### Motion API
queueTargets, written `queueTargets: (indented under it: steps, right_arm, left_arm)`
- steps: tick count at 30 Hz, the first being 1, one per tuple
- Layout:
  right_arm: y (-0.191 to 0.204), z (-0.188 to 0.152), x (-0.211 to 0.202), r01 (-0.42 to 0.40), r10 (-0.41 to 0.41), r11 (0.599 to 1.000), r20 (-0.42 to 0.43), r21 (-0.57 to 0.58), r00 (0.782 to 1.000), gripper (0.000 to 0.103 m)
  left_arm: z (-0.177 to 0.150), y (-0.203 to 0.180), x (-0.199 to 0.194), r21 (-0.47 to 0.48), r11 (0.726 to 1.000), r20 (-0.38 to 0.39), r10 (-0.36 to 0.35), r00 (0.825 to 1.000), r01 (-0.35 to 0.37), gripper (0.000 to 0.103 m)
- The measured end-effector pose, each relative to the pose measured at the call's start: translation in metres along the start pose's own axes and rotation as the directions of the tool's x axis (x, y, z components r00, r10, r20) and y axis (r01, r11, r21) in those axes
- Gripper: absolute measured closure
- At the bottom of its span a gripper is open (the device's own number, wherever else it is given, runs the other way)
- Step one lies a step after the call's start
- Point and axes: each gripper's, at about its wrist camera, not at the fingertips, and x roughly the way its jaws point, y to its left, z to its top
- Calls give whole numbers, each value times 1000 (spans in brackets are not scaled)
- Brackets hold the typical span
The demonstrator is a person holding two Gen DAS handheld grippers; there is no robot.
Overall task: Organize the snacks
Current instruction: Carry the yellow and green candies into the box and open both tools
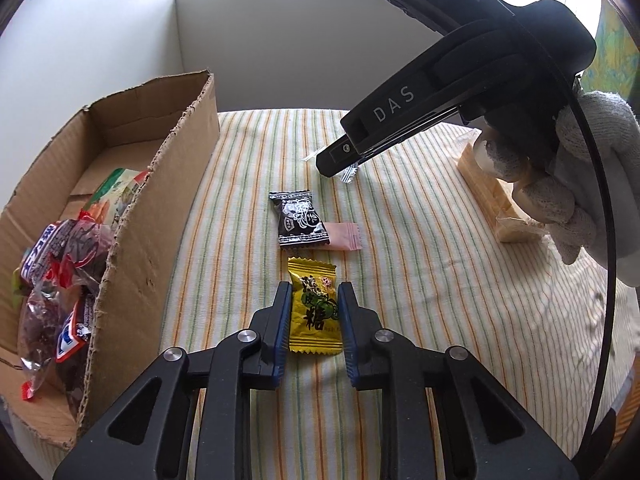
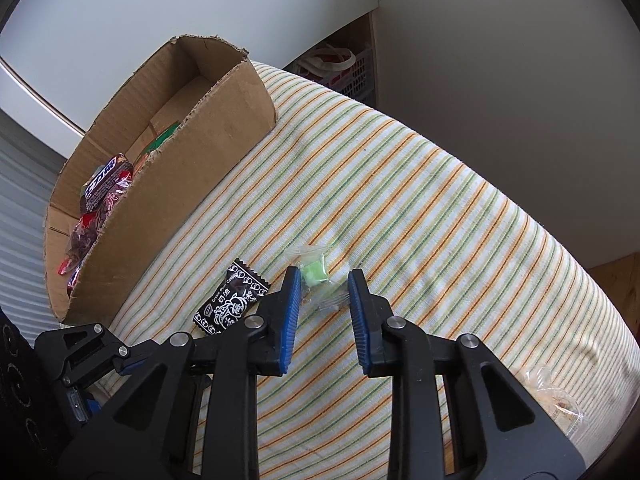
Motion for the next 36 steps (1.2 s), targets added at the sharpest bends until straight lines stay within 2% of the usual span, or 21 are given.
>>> queueTargets:
  steps: [1, 8, 15, 22, 25, 31, 36]
  right_arm:
    - [-3, -3, -4, -2, 2, 1000, 3, 4, 1000, 78]
    - [-5, -18, -32, -11, 10, 1000, 43, 21, 999, 78]
    - [19, -20, -71, -40, 41, 999, 116, -10, 992, 78]
    - [69, -1, -86, -80, 88, 995, 166, -55, 982, 78]
    - [87, 9, -85, -94, 105, 993, 174, -71, 979, 78]
    - [123, 25, -70, -115, 131, 987, 158, -108, 979, 78]
    - [141, 35, -55, -127, 142, 985, 132, -119, 981, 78]
  left_arm:
    - [-4, -11, 3, 2, 1000, 2, -5, 1000, 5, 82]
    - [-5, -16, -21, 1, 999, 47, -53, 997, 53, 82]
    - [0, -5, -62, -29, 996, 147, -83, 986, 89, 82]
    - [9, 38, -92, -110, 993, 246, -15, 969, 44, 82]
    - [2, 61, -100, -150, 989, 273, 27, 962, 15, 82]
    - [-6, 97, -103, -226, 974, 275, 88, 957, -24, 82]
    - [-12, 112, -101, -247, 968, 264, 98, 959, -31, 82]
